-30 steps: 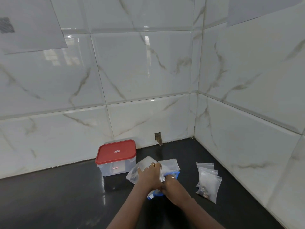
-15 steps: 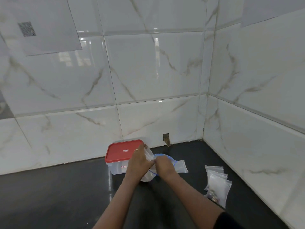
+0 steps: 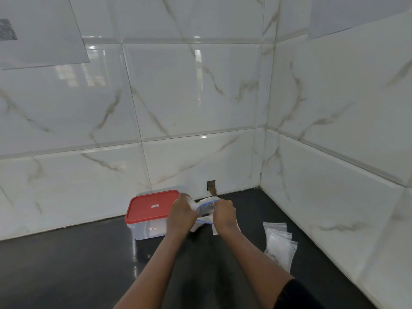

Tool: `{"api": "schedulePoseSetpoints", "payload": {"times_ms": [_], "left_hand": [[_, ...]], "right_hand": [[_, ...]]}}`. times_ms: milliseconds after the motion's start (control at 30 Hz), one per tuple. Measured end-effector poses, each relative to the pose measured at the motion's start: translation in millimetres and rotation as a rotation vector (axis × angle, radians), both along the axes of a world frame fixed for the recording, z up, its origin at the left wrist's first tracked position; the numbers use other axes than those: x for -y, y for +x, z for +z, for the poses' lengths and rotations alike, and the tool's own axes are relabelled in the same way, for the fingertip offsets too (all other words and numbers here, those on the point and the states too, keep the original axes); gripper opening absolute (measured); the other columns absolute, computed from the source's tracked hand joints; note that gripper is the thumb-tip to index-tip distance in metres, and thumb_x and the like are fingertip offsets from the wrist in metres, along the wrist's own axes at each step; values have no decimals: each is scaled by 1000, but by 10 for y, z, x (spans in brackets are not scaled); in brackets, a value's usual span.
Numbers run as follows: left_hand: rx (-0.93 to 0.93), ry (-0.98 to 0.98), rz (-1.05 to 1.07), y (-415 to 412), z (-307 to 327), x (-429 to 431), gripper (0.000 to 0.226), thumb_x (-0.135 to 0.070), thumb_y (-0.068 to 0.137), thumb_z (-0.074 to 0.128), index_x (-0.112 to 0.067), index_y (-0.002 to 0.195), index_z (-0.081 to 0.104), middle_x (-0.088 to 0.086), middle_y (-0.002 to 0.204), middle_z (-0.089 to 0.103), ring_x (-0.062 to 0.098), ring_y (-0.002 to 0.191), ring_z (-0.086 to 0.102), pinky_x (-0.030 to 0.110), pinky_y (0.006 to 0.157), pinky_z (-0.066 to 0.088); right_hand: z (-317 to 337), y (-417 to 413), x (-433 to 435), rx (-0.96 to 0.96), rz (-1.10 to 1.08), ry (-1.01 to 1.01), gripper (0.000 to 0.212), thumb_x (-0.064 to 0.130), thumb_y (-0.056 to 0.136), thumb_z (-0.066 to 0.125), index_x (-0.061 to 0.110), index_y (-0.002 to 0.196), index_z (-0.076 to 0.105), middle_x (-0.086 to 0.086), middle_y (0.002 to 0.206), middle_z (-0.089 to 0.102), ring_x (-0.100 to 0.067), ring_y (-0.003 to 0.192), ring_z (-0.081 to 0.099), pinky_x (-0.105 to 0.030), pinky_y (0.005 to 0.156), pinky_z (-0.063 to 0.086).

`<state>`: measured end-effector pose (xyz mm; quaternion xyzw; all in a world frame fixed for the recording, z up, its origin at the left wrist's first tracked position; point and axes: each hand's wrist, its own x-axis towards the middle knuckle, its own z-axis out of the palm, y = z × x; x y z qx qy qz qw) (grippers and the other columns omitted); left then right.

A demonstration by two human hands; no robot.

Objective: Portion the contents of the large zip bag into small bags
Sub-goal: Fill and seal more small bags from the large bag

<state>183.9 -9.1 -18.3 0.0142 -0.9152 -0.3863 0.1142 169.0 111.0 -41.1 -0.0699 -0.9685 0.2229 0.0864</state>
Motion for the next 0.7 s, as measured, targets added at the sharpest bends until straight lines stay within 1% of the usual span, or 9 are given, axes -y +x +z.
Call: {"api": "schedulePoseSetpoints", "payload": {"times_ms": [133, 233, 367, 433, 467, 533, 567, 633, 700], "left_hand": [[28, -4, -13, 54, -116, -30, 34, -24, 80, 65, -9, 106, 50, 11, 100, 61, 25, 84, 54, 30, 69, 41], [98, -20, -23, 46, -174, -34, 43, -30, 77, 69, -9, 109, 50, 10, 104, 62, 27, 94, 58, 31, 73, 43], [127, -28, -7, 67, -217, -10, 31, -15, 76, 63, -10, 104, 50, 11, 104, 61, 26, 92, 57, 31, 75, 46], [84, -8, 10, 89, -247, -5, 27, -10, 76, 59, -9, 102, 51, 12, 101, 62, 28, 91, 57, 31, 73, 45], [59, -4, 16, 103, -253, -6, 27, -7, 75, 58, -8, 102, 51, 12, 100, 63, 29, 90, 57, 32, 73, 45], [13, 6, 8, 126, -249, -14, 27, -6, 75, 59, -9, 101, 54, 10, 98, 64, 28, 89, 58, 34, 75, 48], [-1, 5, -5, 139, -239, -20, 27, -6, 75, 60, -9, 102, 54, 9, 97, 64, 27, 89, 58, 34, 76, 49], [-9, -13, -24, 165, -208, -14, 28, -8, 76, 63, -9, 103, 55, 8, 97, 64, 25, 87, 58, 32, 75, 48], [-11, -12, -30, 192, -175, -1, 28, -6, 75, 61, -9, 103, 56, 9, 97, 64, 23, 84, 56, 29, 71, 44]], "right_hand": [[-162, 34, -65, 101, 69, -10, 33, 0, 95, 38, 7, 122, 57, -9, 128, 58, -17, 118, 53, -23, 93, 39], [-333, 99, 18, 147, 117, -4, 30, 7, 93, 45, 12, 116, 64, -5, 120, 64, -12, 98, 57, -23, 87, 44], [-360, 333, 81, 243, 235, 153, 28, 12, 97, 46, 7, 121, 58, -12, 120, 61, -23, 108, 57, -34, 93, 44], [-394, 354, 111, 334, 266, 165, 17, 8, 97, 43, 9, 91, 59, -15, 103, 56, -22, 94, 49, -37, 87, 44], [-387, 336, 137, 389, 245, 156, 27, 9, 97, 44, 16, 71, 47, -11, 92, 50, -19, 91, 41, -35, 84, 42], [-315, 268, 181, 521, 234, 153, 39, 17, 97, 47, 18, 63, 27, -5, 96, 45, -17, 95, 40, -32, 94, 42], [-285, 246, 180, 519, 240, 152, 32, 23, 98, 46, 16, 68, 35, -5, 109, 49, -19, 103, 46, -32, 102, 39], [-267, 175, 179, 532, 153, 21, 27, 30, 98, 44, 7, 106, 54, -8, 135, 48, -22, 124, 47, -32, 108, 35], [-270, 158, 153, 571, 105, -67, 33, 29, 98, 44, 5, 117, 55, -8, 137, 50, -23, 123, 50, -27, 100, 41]]}}
